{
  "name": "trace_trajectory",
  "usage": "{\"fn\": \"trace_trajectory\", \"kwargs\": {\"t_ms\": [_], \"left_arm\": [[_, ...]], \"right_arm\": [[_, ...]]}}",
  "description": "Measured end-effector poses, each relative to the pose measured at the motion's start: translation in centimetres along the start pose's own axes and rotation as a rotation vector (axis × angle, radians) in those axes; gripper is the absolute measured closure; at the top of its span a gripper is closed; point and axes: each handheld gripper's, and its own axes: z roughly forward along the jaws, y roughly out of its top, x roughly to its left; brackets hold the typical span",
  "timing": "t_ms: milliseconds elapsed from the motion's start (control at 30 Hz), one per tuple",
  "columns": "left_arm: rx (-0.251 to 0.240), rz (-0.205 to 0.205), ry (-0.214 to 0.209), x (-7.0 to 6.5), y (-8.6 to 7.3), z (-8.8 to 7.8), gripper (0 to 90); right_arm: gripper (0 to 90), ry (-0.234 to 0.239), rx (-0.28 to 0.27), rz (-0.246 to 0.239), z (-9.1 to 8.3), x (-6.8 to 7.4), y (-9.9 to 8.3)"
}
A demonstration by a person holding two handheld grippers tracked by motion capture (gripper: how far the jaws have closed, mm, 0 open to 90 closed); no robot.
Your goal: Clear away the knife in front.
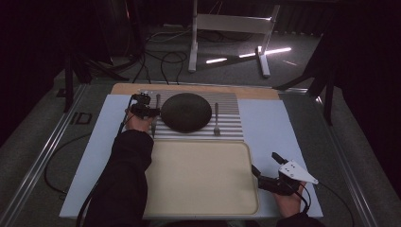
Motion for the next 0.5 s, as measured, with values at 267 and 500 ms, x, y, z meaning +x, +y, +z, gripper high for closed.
{"fn": "trace_trajectory", "kwargs": {"t_ms": [267, 500], "left_arm": [[0.005, -0.039, -0.045, -0.4, -0.2, 1.4, 68.9], [0.015, -0.047, -0.047, -0.1, -0.1, 1.5, 78.7]], "right_arm": [[8.8, -0.002, 0.000, 0.005, -0.1, -0.1, 0.0], [8.8, -0.004, -0.003, 0.008, -0.2, -0.2, 0.0]]}}
